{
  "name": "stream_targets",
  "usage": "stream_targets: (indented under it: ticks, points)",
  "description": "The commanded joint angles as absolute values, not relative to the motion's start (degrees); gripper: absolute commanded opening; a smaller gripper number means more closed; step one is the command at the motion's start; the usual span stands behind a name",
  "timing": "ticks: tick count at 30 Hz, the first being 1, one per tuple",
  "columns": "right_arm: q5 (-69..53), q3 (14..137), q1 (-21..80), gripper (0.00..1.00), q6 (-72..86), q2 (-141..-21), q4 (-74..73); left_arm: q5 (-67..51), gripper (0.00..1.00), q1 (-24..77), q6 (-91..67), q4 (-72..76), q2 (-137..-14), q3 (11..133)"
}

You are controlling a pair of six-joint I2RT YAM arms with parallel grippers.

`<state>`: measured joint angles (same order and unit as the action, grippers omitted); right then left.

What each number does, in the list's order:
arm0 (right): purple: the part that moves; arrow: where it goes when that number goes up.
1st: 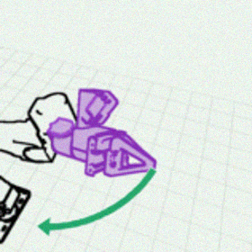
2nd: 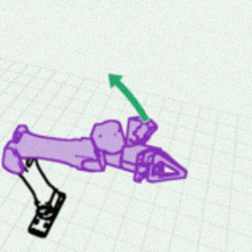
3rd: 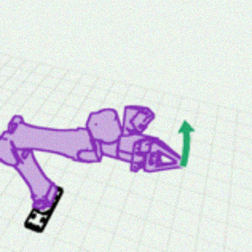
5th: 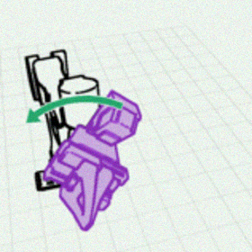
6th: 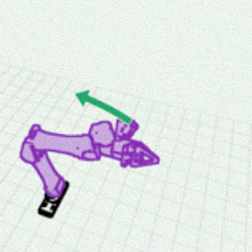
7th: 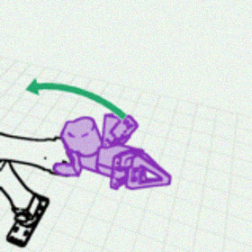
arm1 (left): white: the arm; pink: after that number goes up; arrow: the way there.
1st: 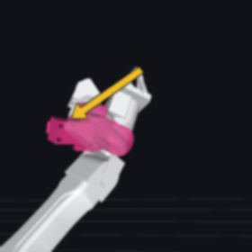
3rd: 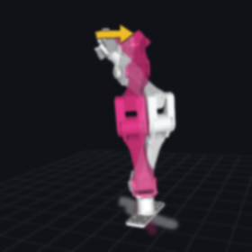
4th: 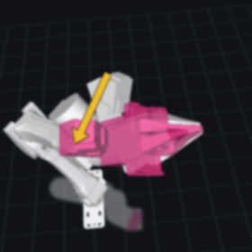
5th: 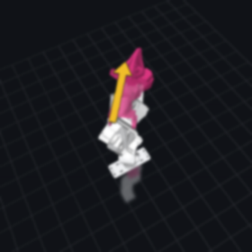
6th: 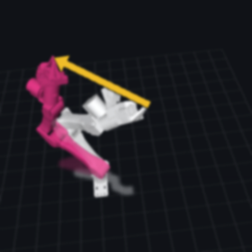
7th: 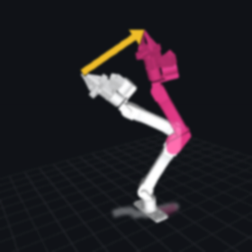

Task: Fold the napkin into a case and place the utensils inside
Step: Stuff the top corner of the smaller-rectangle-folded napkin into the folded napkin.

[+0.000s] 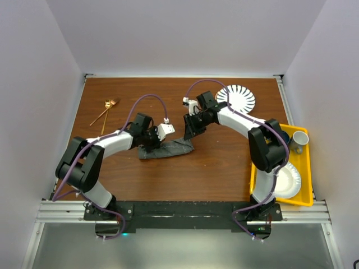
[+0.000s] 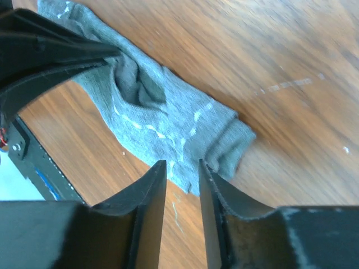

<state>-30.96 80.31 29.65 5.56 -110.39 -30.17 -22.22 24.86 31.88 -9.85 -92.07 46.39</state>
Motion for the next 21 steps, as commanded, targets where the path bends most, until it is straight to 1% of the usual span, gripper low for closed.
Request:
stream_targets:
  ticks: [1, 2, 4, 7, 9, 10, 11, 13, 21]
  points:
    - [-30.41, 77.45, 29.27, 0.29, 6.24, -101.97, -26.90, -22.85, 0.00, 24.35, 27.60, -19.42, -95.44, 47.10]
    - [-29.80, 76.39, 29.18, 0.25, 6.24, -99.26, -24.46, -23.03, 0.00, 24.26, 26.99, -19.77, -95.54, 47.46]
    - [-27.87, 71.39, 29.27, 0.24, 6.68, -94.08, -17.80, -24.26, 0.00, 23.91, 26.11, -20.83, -96.24, 47.98]
    - [-26.46, 63.74, 30.06, 0.26, 4.75, -89.57, -8.31, -25.75, 0.00, 23.20, 25.49, -22.50, -97.99, 49.13]
    - [-25.67, 60.57, 32.07, 0.25, 0.37, -87.28, -6.16, -26.89, 0.00, 22.59, 25.05, -23.81, -99.39, 50.27]
    - [-25.06, 60.21, 34.60, 0.24, -5.48, -87.10, -5.98, -27.33, 0.00, 22.24, 24.79, -24.17, -99.84, 50.62]
    - [-24.18, 60.03, 36.02, 0.21, -7.28, -87.01, -6.24, -27.77, 0.00, 21.71, 24.44, -24.78, -100.10, 50.97]
    - [-20.93, 59.77, 40.23, 0.21, -11.23, -87.36, -5.81, -28.30, 0.00, 21.53, 24.43, -25.57, -100.72, 51.68]
    - [-12.93, 60.11, 46.84, 0.19, -19.33, -94.11, -2.37, -30.23, 0.00, 20.92, 24.43, -26.37, -101.60, 52.03]
